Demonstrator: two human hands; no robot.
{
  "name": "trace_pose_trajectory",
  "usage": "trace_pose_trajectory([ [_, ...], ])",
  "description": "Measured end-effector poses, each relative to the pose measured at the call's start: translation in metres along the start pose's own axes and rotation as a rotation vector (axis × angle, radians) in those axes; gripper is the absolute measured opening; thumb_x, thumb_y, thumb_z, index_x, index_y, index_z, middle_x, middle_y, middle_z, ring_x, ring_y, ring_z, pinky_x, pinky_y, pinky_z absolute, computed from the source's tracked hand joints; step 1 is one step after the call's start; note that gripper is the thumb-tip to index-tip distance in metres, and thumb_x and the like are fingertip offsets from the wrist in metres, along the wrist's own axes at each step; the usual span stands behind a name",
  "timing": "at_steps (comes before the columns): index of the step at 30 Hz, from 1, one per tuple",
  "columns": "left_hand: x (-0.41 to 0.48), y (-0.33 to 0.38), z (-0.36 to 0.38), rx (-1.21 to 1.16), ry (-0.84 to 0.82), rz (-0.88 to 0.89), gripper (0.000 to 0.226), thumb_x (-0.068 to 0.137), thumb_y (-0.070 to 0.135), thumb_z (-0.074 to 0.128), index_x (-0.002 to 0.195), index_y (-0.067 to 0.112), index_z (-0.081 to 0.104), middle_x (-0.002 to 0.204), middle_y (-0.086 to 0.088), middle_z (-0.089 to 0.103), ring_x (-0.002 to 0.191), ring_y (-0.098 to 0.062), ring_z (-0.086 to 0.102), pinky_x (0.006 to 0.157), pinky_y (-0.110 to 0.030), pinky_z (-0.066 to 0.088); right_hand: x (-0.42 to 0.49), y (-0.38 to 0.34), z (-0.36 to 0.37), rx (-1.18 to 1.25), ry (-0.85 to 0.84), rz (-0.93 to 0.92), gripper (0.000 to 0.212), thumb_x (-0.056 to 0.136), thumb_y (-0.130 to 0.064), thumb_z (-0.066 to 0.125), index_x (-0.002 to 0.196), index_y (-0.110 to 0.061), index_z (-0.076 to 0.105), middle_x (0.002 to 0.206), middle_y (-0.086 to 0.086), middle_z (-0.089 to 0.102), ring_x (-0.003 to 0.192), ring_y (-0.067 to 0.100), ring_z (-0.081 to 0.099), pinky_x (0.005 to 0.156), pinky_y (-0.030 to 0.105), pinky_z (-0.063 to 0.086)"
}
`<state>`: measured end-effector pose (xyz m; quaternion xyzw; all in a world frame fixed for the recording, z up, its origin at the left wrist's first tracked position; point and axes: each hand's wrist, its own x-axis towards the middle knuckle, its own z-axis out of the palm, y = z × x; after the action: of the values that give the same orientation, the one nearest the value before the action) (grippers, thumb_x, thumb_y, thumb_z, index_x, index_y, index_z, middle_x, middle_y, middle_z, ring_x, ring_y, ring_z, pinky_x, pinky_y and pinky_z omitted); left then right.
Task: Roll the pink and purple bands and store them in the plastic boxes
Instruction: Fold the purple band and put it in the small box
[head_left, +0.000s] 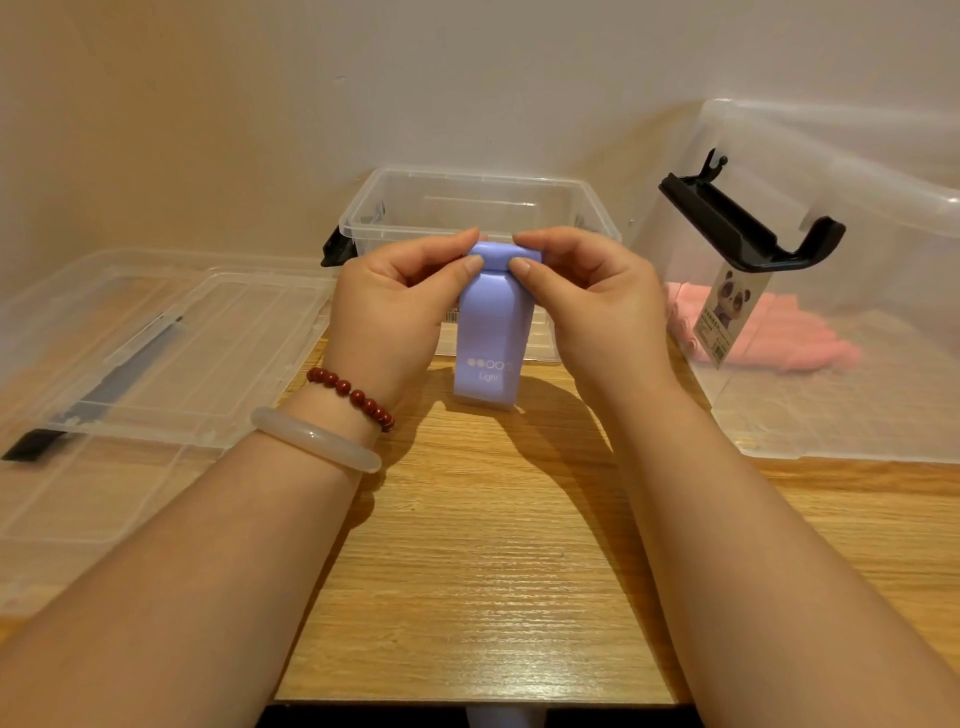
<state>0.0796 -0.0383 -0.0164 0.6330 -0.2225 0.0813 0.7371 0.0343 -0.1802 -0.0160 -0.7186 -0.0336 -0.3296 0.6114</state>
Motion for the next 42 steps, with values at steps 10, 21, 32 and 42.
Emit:
trace_pose_trajectory([
  [10, 0.0007, -0.0003, -0.0005, -0.012, -0.009, -0.024, 0.021, 0.085, 0.001, 0.069, 0.088, 0.022, 0.073, 0.081, 0.006, 0.074, 0.079, -0.012, 0.069, 0.069, -0.024, 0.053, -0.0016, -0.0019, -0.0010, -0.064, -0.023, -0.010, 0.025, 0.086, -0.008, 0.068, 0.088, -0.033, 0.069, 0.094, -0.003, 0.072, 0.091, 0.017, 0.068, 0.081, 0.032, 0.056],
  [21, -0.0019, 0.0024, -0.0005, 0.005, -0.071, -0.015, 0.028, 0.088, -0.003, 0.063, 0.099, 0.022, 0.067, 0.087, 0.006, 0.073, 0.077, -0.003, 0.067, 0.069, -0.019, 0.051, -0.0005, 0.0013, -0.0002, -0.080, -0.006, -0.005, 0.019, 0.084, -0.012, 0.072, 0.086, -0.031, 0.070, 0.084, -0.007, 0.071, 0.081, 0.011, 0.067, 0.077, 0.031, 0.056],
  [32, -0.0008, -0.0019, -0.0001, 0.026, 0.030, 0.000, 0.021, 0.088, 0.011, 0.068, 0.095, 0.031, 0.072, 0.096, 0.011, 0.073, 0.093, -0.009, 0.070, 0.081, -0.026, 0.056, -0.0002, 0.0005, 0.0007, -0.020, 0.008, 0.055, 0.025, 0.084, -0.013, 0.075, 0.106, -0.024, 0.069, 0.091, -0.005, 0.071, 0.088, 0.009, 0.069, 0.083, 0.028, 0.056],
  [42, -0.0018, 0.0001, -0.0018, 0.039, -0.029, 0.006, 0.023, 0.089, 0.013, 0.067, 0.102, 0.033, 0.069, 0.104, 0.013, 0.071, 0.100, -0.005, 0.067, 0.082, -0.022, 0.053, 0.0001, 0.0024, -0.0003, 0.004, 0.038, 0.070, 0.021, 0.087, -0.011, 0.072, 0.106, -0.018, 0.074, 0.099, -0.002, 0.076, 0.096, 0.014, 0.071, 0.091, 0.043, 0.057],
])
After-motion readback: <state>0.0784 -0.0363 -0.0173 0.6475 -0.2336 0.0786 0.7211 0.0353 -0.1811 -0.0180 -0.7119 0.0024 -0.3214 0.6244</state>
